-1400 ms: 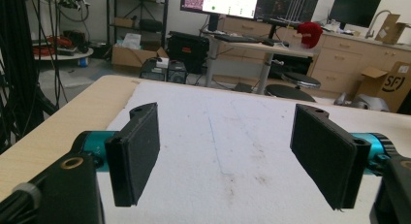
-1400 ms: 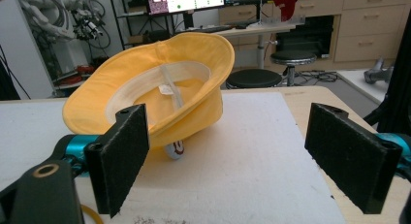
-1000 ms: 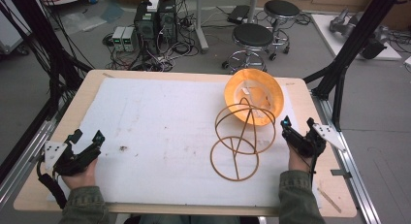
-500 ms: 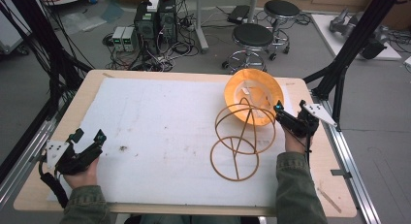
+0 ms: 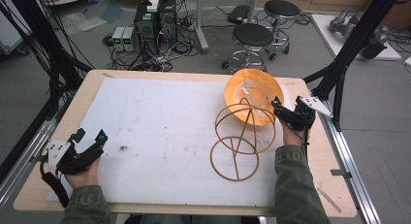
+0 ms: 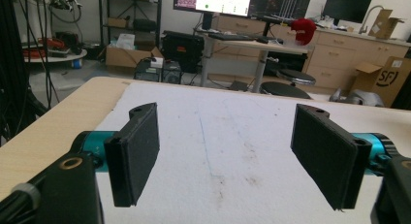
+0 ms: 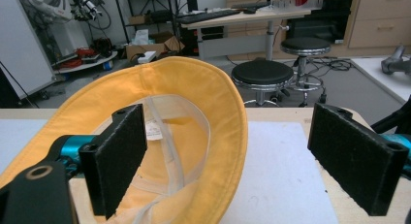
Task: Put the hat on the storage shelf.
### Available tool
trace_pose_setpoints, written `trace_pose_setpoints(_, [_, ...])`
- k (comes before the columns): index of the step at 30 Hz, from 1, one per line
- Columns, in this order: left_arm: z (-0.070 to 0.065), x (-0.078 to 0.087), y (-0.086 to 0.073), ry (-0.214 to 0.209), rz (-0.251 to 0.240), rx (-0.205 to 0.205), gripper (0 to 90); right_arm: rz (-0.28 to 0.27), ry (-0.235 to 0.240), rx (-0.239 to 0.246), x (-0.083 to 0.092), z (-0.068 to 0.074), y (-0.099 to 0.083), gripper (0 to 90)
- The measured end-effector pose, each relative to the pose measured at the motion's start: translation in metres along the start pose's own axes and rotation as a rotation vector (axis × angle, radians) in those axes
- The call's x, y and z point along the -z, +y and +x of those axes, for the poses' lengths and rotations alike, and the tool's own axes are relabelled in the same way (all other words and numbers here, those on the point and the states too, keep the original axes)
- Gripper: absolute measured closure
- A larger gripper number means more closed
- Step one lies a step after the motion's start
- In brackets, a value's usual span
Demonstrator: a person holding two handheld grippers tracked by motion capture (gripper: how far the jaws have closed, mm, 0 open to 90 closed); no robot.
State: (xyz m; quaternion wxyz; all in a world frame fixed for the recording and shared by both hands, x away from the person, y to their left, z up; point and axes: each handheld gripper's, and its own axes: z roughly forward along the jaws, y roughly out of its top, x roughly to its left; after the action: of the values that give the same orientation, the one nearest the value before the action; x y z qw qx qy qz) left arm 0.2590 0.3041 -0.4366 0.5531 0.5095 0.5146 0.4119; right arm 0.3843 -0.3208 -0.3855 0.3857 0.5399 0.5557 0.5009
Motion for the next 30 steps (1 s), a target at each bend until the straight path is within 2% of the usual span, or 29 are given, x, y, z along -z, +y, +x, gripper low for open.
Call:
trace_pose_setpoints(8, [-0.002,-0.003,0.0,-0.01,0.004,-0.002,26.1,0.014,-0.007,0.009,-0.01,-0.003,0.001,12.1])
trace_pose_setpoints(9, [-0.003,-0.004,-0.001,-0.014,0.006,0.0,26.0,0.027,0.013,0.009,-0.016,-0.003,0.003,11.3])
trace_pose_setpoints(14, [-0.005,-0.006,0.0,-0.022,0.005,-0.004,26.0,0.059,0.028,0.043,-0.027,-0.001,0.003,11.3])
trace_pose_setpoints(19, [-0.004,-0.006,0.0,-0.023,0.004,-0.004,26.0,0.08,0.035,0.022,-0.033,-0.003,0.002,11.3])
trace_pose_setpoints(23, [-0.005,-0.008,0.001,-0.025,0.003,-0.01,26.0,0.099,0.023,0.026,-0.035,-0.006,0.001,11.4])
trace_pose_setpoints(26, [-0.006,-0.008,0.001,-0.026,-0.002,-0.01,25.9,0.141,0.018,-0.008,-0.041,-0.009,0.001,11.4])
trace_pose_setpoints(30, [-0.006,-0.008,0.002,-0.026,-0.006,-0.009,25.9,0.12,0.04,-0.011,-0.041,-0.003,0.004,12.2])
